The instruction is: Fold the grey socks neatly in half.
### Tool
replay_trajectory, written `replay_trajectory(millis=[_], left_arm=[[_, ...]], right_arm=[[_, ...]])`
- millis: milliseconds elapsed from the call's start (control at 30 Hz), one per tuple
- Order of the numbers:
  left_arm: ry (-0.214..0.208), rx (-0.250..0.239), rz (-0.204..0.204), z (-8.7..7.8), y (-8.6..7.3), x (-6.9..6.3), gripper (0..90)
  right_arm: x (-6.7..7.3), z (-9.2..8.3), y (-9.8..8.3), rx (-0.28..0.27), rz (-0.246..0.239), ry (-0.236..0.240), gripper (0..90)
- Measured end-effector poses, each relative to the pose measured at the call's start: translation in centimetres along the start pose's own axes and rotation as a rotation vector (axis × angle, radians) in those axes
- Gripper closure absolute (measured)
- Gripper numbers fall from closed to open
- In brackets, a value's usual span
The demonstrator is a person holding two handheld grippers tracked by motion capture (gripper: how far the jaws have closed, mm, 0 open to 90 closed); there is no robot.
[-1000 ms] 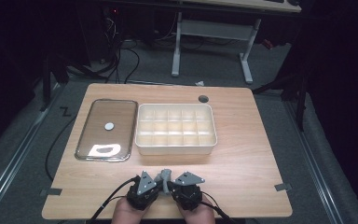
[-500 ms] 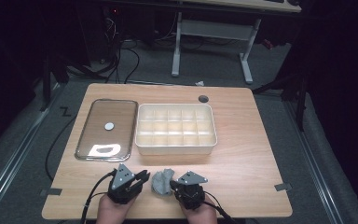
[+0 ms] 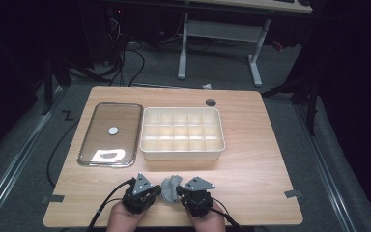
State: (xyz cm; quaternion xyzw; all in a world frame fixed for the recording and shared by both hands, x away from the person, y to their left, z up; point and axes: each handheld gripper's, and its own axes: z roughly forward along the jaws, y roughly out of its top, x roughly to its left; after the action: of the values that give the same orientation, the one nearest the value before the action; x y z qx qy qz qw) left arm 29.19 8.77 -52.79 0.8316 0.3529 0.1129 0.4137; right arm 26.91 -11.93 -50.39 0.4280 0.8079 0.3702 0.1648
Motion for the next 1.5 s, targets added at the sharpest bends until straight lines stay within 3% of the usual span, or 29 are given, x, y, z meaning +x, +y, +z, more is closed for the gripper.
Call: replay_trajectory(millis=[167,400,600,700,800,1000,1167,1367,1500], left_arm=[[-0.008,0.001,0.031,0.5,0.2,-1.0,86.0],[-0.024,0.013,0.107,1.6,0.7,-2.8,90.0],[-0.031,0.039,0.128,1.9,0.7,-3.0,90.0],[-0.022,0.042,0.126,1.7,0.7,-2.9,89.6],[-0.019,0.032,0.103,1.2,0.5,-2.1,81.0],[-0.023,-0.087,0.03,-1.0,1.1,-0.5,81.4],[-0.059,-0.147,0.037,-1.3,2.9,-1.1,90.0],[-0.074,-0.152,0.049,-0.4,4.4,-1.7,90.0],[-0.083,-0.149,0.033,0.1,4.8,-1.7,90.0]], right_arm=[[0.0,0.0,0.1,0.003,0.007,0.002,89.6],[0.2,0.0,0.3,0.01,-0.002,-0.005,89.7],[0.3,0.2,-0.2,0.03,-0.014,-0.018,90.0],[0.4,0.6,-0.7,0.024,-0.027,-0.021,90.0],[0.6,0.7,-0.7,0.026,-0.034,-0.024,90.0],[0.8,0.8,-0.8,0.019,-0.052,-0.027,90.0],[0.8,0.8,-0.9,0.011,-0.058,-0.031,90.0],[0.7,0.8,-1.0,0.008,-0.054,-0.022,90.0],[0.7,0.8,-1.0,0.005,-0.058,-0.022,90.0]])
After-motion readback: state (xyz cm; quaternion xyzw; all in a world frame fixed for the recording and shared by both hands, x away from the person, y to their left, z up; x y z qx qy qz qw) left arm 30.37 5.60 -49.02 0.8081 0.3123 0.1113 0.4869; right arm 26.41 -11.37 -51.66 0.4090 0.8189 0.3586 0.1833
